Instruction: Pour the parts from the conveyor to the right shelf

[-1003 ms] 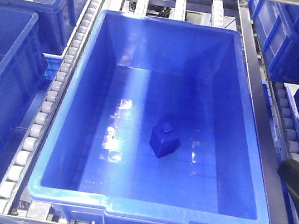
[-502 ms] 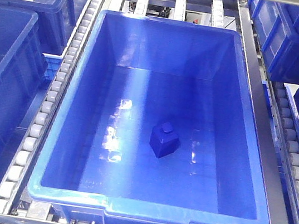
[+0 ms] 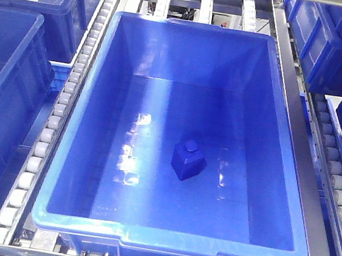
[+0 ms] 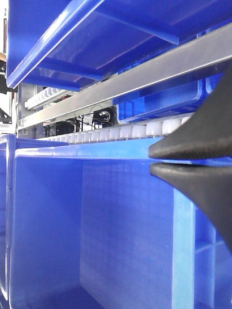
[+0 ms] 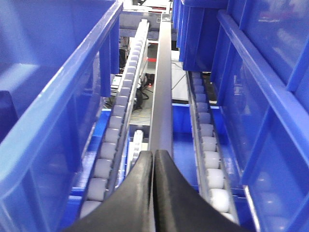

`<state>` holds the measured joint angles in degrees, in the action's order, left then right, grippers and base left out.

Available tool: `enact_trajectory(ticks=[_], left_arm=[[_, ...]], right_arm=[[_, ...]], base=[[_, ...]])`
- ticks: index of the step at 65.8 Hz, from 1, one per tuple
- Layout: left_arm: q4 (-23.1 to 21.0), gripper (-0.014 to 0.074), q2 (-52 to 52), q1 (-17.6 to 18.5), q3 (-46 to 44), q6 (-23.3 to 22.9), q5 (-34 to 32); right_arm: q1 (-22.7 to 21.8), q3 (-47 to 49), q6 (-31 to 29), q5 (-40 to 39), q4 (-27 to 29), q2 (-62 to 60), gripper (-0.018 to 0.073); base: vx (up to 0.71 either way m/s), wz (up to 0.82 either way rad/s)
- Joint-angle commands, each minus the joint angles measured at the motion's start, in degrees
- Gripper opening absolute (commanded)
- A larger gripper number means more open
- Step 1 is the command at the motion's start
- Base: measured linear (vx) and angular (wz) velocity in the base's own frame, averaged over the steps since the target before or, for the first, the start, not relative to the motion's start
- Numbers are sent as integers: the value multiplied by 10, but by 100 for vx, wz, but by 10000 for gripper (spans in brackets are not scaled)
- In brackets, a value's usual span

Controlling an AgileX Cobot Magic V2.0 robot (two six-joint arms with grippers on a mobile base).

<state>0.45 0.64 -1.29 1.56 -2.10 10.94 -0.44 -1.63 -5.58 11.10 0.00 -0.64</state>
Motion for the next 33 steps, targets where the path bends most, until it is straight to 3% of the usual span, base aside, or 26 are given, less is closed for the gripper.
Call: enact_trajectory(ticks=[1, 33], left_arm=[[-5, -6, 7, -2, -11, -5, -41], [-5, -6, 7, -2, -11, -5, -41]], right_arm=[[-3, -5, -1, -41, -12, -8, -9], [-3, -5, -1, -39, -12, -8, -9]], base=[[0, 0], [0, 0]])
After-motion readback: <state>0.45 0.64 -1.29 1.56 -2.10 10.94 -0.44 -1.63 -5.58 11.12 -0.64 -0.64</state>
